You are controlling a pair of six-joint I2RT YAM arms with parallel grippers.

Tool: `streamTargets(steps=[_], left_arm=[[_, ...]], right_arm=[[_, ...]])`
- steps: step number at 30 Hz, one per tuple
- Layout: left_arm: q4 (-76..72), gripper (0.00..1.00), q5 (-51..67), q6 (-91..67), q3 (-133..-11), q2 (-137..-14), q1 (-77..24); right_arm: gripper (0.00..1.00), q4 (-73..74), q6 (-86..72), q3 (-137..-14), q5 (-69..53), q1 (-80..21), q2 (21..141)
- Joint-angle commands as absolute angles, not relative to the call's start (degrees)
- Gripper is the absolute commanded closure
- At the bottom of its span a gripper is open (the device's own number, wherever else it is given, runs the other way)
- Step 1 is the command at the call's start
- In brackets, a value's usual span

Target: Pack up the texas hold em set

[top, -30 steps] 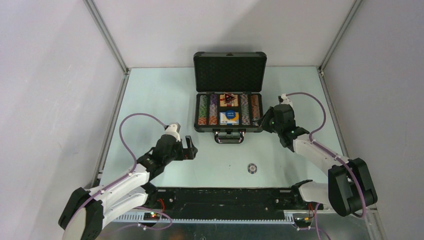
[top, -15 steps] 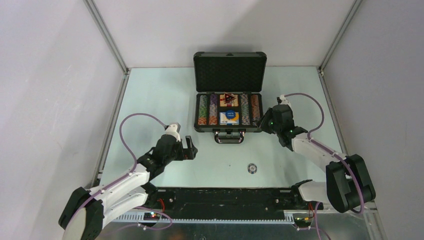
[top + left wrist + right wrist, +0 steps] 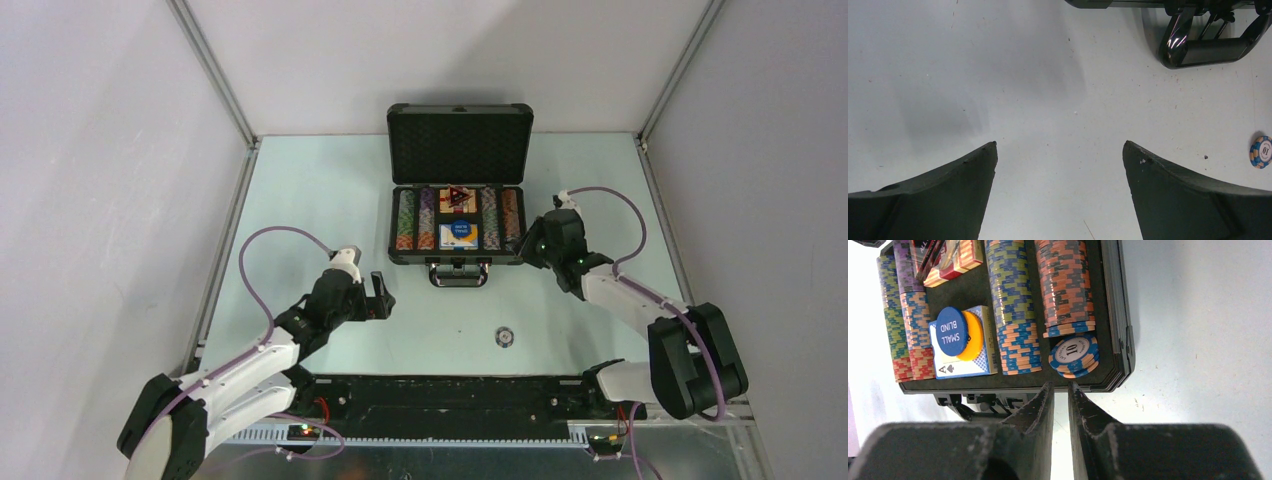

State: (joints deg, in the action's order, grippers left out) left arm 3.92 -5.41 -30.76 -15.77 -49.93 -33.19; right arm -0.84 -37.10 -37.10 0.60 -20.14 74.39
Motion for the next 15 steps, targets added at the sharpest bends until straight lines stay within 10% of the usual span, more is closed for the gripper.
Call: streamTargets(steps=[1,15], left_arm=[[1.49,0.0,-5.72,-29.2,-18.28,-50.18,-32.78],[1.36,0.0,-5.75,-29.18,-18.41,-50.4,-32.78]], right_arm=[[0.8,-2.96,-37.32,-37.18,0.69,-19.72,75.51],[0.8,-4.96,-36.83,-37.18,-0.11,-18.76,77.0]])
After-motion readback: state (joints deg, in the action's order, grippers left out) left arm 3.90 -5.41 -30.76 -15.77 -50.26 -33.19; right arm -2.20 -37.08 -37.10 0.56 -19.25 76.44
